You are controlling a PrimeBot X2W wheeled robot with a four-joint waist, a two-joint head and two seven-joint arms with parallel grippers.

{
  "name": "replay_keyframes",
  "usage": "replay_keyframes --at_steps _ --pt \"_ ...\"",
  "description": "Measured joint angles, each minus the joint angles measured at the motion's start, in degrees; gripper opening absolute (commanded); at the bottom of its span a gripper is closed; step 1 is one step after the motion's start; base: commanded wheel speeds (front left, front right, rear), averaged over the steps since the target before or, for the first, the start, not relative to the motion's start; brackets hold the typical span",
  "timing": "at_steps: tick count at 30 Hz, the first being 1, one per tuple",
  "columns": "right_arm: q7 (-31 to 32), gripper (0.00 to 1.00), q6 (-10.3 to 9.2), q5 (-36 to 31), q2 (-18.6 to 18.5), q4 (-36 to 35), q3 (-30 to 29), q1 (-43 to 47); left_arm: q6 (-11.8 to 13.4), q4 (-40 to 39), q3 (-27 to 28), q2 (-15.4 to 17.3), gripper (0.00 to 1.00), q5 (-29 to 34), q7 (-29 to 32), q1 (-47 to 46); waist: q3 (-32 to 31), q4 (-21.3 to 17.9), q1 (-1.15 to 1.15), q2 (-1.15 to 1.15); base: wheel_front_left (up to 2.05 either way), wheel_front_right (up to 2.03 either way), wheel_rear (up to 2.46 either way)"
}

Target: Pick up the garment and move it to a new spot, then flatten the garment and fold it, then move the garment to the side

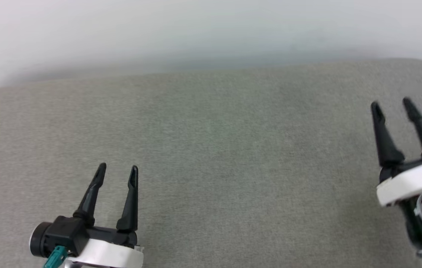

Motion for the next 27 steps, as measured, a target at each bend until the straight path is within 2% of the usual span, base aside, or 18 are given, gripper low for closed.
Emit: replay_keyframes --at_steps 9,18,27 --pt "-8.60 1.00 0.00 0.58 7.45 0.48 -0.73 11.21 0.00 2.70 -0.33 -0.98 1.00 -0.62 0.00 1.00 -3.62 3.90 0.00 0.00 0.00 0.00 0.00" --pt "-12.52 1.00 0.00 0.80 8.42 5.04 1.03 14.16 0.00 4.36 0.68 -1.24 1.00 0.21 0.00 1.04 -4.62 4.49 0.00 0.00 0.00 0.00 0.00" --pt "-13.44 1.00 0.00 0.81 8.31 6.06 1.24 14.21 0.00 5.90 0.99 -1.53 1.00 0.86 0.01 1.37 -4.48 4.20 0.01 0.00 0.00 0.00 0.00"
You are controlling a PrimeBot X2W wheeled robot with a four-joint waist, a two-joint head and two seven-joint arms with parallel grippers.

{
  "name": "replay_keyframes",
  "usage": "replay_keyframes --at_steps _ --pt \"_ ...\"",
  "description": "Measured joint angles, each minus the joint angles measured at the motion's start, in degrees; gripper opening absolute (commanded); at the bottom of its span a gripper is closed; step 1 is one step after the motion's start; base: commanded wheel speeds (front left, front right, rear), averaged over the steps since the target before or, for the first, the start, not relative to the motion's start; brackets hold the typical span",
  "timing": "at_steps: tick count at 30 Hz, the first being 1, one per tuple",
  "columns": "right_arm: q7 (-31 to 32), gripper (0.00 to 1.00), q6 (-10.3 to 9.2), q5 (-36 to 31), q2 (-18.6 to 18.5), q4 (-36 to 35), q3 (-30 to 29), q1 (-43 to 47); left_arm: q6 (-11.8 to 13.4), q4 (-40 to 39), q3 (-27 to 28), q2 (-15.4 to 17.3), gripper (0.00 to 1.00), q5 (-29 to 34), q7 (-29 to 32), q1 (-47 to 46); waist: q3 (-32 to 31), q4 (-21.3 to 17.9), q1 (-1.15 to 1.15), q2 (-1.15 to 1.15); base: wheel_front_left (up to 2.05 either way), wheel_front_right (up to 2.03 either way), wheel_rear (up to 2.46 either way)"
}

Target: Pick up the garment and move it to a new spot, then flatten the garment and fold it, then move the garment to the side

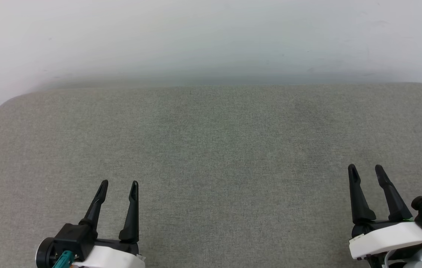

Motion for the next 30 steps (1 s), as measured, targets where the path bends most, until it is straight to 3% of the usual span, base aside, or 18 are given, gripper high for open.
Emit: replay_keyframes --at_steps 17,18,23,30 --pt "0.19 1.00 0.00 0.00 -0.02 -1.33 -1.20 -0.01 0.00 -1.41 0.51 -0.70 1.00 0.54 0.00 -0.29 0.43 0.26 0.00 0.00 0.00 0.00 0.00" --pt "0.27 0.00 0.00 -0.01 -0.02 -1.42 -1.21 -0.01 0.00 -1.49 0.87 -0.74 0.00 0.45 0.00 -0.29 0.48 0.29 0.00 0.00 0.00 0.00 0.00" --pt "0.60 0.00 0.00 0.12 0.11 0.98 -1.03 0.73 -0.01 0.82 0.63 -1.04 0.00 0.23 0.10 0.89 0.50 0.30 0.00 0.00 0.00 0.00 0.00" --pt "1.90 0.00 0.00 6.87 0.13 1.97 -1.22 0.78 0.01 1.60 0.68 -0.94 0.00 -7.67 1.58 0.91 0.31 0.23 0.00 0.00 0.00 0.00 0.00"
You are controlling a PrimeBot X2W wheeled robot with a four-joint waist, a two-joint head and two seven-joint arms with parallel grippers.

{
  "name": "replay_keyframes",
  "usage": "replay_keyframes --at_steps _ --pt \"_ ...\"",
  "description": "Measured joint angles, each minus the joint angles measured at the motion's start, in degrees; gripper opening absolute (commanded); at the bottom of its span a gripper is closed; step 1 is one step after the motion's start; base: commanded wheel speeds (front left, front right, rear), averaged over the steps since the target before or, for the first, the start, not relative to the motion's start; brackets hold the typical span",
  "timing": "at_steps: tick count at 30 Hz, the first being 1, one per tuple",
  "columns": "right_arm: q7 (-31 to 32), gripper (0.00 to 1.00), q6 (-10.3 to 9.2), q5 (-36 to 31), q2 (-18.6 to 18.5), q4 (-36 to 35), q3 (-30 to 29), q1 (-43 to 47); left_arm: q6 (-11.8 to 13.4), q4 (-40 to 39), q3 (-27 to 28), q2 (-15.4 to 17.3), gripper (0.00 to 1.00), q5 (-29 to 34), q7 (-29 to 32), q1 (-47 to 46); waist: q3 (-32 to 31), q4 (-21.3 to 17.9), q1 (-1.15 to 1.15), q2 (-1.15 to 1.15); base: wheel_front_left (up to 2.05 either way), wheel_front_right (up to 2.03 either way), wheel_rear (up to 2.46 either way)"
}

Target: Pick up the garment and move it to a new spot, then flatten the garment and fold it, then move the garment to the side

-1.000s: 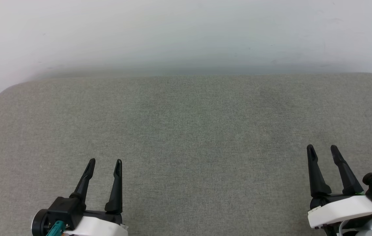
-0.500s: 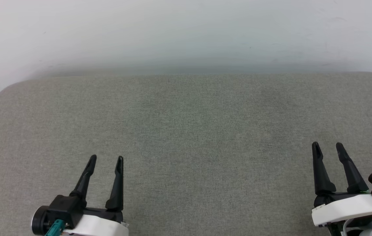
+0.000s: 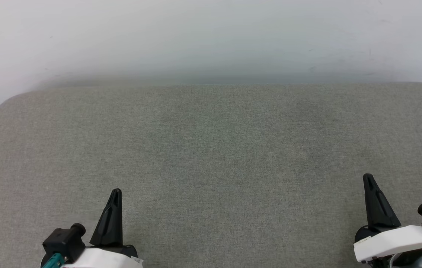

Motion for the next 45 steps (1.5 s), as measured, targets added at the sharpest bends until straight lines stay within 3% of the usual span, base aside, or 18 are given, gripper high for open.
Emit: replay_keyframes --at_steps 20,45 --pt "3.25 0.00 0.00 17.64 0.01 2.12 -0.88 -1.13 -0.01 3.09 0.51 0.93 0.00 -20.47 4.13 -2.19 -0.56 -0.19 0.00 0.00 0.00 0.00 0.00" --pt "6.75 0.00 0.00 34.65 0.22 4.21 -2.00 -2.69 -0.01 5.26 1.80 1.26 0.00 -39.89 8.44 -4.54 -1.24 -0.43 0.00 0.00 0.00 0.00 0.00"
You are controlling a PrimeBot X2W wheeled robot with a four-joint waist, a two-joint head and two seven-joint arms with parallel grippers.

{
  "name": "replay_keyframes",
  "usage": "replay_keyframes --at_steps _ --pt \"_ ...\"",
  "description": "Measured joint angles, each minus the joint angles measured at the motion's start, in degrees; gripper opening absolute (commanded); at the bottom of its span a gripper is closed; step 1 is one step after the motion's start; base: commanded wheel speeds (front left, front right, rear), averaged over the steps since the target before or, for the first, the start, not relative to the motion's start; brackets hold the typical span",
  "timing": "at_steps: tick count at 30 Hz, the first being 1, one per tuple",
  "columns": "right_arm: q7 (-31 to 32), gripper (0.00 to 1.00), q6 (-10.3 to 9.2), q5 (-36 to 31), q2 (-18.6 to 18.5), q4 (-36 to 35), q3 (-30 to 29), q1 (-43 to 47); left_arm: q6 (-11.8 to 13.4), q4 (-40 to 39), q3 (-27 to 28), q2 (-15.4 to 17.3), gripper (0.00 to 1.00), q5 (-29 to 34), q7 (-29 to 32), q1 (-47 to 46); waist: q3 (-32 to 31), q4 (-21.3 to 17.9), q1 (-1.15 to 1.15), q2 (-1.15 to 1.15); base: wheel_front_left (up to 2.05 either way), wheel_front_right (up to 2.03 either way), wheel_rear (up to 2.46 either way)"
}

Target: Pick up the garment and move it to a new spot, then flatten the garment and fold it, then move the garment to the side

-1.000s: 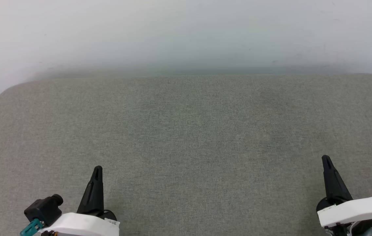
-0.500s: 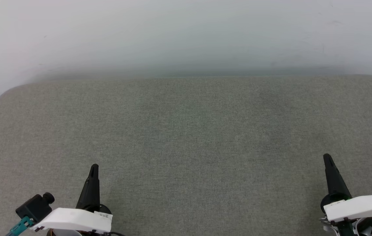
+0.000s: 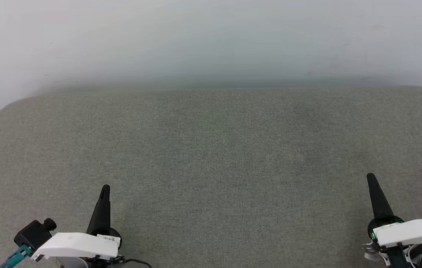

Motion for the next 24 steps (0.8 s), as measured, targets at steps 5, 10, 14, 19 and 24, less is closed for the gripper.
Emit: replay_keyframes --at_steps 5,10,14,19,24 --pt "0.54 0.00 0.00 2.92 0.07 0.38 -0.21 -0.34 0.00 0.33 0.25 0.02 0.00 -3.30 0.88 -0.49 -0.13 -0.05 0.00 0.00 0.00 0.00 0.00" --pt "1.07 0.00 0.00 5.69 0.13 0.76 -0.43 -0.58 0.00 0.76 0.51 0.02 0.00 -6.44 1.63 -0.74 -0.27 -0.10 0.00 0.00 0.00 0.00 0.00" --pt "1.54 0.00 0.00 7.88 0.19 1.02 -0.59 -0.89 0.00 1.09 0.75 0.02 0.00 -8.87 2.30 -1.14 -0.38 -0.13 0.00 0.00 0.00 0.00 0.00" --pt "2.09 0.00 0.00 10.38 0.24 1.30 -0.82 -1.07 0.00 1.45 1.12 0.02 0.00 -11.70 2.96 -1.54 -0.52 -0.18 0.00 0.00 0.00 0.00 0.00" --pt "2.56 0.00 0.00 12.83 0.29 1.55 -1.01 -1.22 0.00 1.81 1.42 0.02 0.00 -14.37 3.85 -1.80 -0.65 -0.23 0.00 0.00 0.00 0.00 0.00"
